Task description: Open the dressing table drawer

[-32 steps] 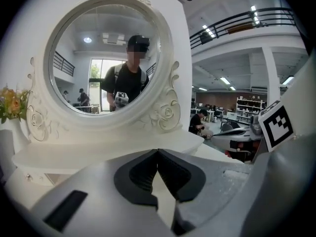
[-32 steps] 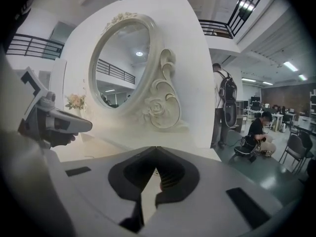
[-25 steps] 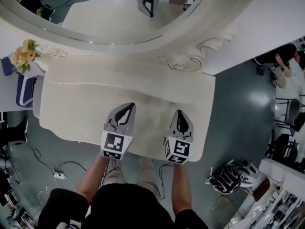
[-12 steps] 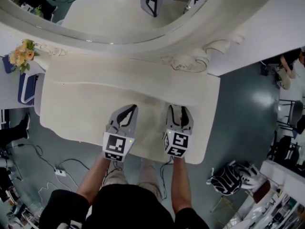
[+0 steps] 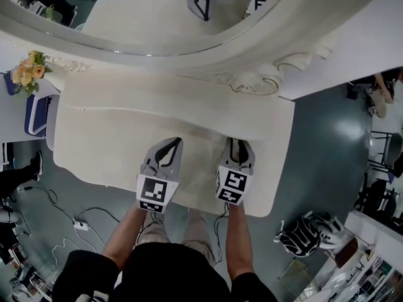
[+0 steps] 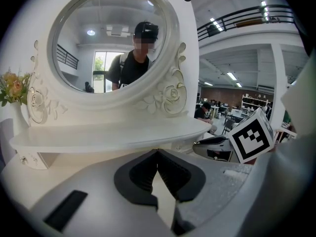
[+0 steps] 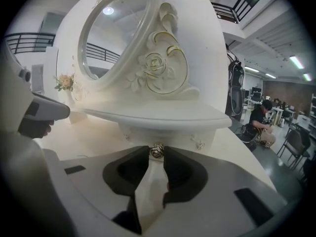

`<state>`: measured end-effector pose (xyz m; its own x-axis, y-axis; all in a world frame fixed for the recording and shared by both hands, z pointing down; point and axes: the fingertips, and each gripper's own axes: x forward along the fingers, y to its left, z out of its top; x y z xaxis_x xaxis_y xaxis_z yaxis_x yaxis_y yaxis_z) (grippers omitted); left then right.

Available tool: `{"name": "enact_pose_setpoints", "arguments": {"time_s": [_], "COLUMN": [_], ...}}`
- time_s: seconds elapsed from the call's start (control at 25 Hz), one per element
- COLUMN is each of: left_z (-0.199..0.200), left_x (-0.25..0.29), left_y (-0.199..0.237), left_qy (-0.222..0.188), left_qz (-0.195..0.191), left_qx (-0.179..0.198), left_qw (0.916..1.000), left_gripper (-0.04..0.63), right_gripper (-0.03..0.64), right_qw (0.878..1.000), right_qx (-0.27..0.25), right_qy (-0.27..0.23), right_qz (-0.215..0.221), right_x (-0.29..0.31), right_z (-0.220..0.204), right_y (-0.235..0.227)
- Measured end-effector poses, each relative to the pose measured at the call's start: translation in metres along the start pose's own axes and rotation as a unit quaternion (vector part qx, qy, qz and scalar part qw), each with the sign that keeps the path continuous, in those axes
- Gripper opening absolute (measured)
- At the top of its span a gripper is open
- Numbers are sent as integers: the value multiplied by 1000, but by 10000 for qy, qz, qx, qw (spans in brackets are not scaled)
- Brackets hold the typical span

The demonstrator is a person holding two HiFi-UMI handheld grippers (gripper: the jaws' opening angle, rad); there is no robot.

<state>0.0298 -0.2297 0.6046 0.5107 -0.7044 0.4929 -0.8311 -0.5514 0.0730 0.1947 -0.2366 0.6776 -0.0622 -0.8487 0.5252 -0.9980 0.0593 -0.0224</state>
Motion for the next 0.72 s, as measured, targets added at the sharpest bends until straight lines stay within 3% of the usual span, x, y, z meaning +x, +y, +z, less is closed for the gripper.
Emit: {"name": "enact_pose_setpoints", "arguments": {"time_s": [0.72], "left_z": [1], "left_x": [-16], "left_y": [4], "left_qy": [-64], "left_qz": [-43], "left_qx": [93], "left_qw": [9999], "left_gripper": [3], "right_gripper": [92], "right_qw": [9999], "right_qx": [88], "right_qy": [14], "right_qz": [-89], "right_x": [-14], "right_z": [-8], "right_y": [5]}}
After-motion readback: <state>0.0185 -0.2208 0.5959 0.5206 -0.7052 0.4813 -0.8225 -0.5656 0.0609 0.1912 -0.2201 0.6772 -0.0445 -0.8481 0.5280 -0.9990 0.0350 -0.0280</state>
